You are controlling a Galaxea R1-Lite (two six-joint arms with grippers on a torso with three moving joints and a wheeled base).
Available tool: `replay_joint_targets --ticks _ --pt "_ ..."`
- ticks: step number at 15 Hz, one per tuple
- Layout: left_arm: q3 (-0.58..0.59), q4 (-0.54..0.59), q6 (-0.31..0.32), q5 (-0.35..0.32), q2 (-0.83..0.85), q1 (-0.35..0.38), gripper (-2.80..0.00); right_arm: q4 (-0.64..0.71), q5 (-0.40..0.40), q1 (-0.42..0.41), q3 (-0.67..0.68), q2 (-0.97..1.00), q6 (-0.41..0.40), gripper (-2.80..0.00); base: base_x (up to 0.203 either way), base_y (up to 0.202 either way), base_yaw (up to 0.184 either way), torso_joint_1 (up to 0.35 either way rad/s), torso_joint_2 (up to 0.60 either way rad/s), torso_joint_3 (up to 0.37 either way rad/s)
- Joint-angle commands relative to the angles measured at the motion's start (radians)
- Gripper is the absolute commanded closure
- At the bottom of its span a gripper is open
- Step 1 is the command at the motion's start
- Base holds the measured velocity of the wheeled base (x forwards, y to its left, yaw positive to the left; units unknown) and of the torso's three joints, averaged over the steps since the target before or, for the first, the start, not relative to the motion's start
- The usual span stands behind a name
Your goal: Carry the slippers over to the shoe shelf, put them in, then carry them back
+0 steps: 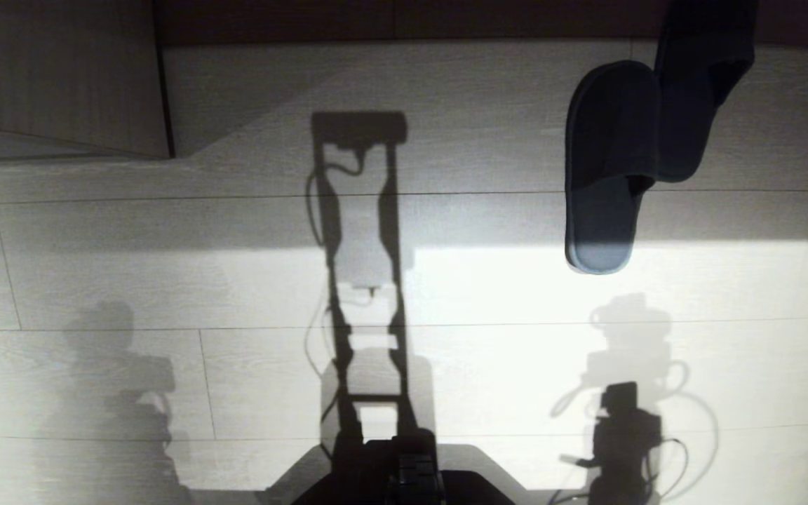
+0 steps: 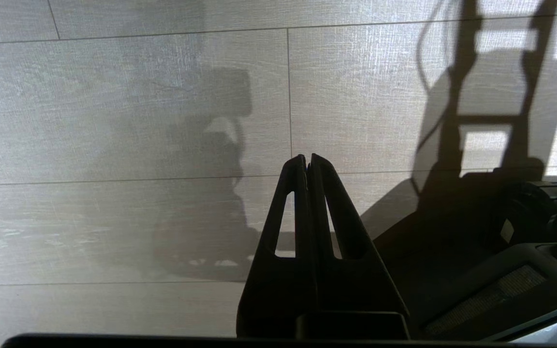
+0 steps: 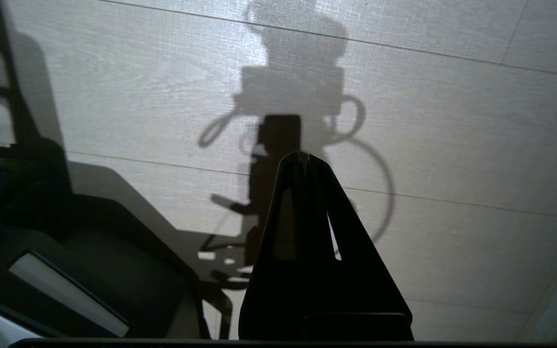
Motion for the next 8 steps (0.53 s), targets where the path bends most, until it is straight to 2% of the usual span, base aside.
replay_joint_targets --ticks 1,8 --pt "0.0 0.0 0.0 0.0 0.0 0.0 0.0 0.072 0.01 0.001 0.0 -0.072 0.044 0.0 0.0 0.0 0.0 0.0 0.0 0.0" --pt "0.0 0.0 0.0 0.0 0.0 0.0 0.0 0.065 0.001 0.001 0.0 -0.073 0.065 0.0 0.0 0.0 0.0 0.0 0.0 0.0"
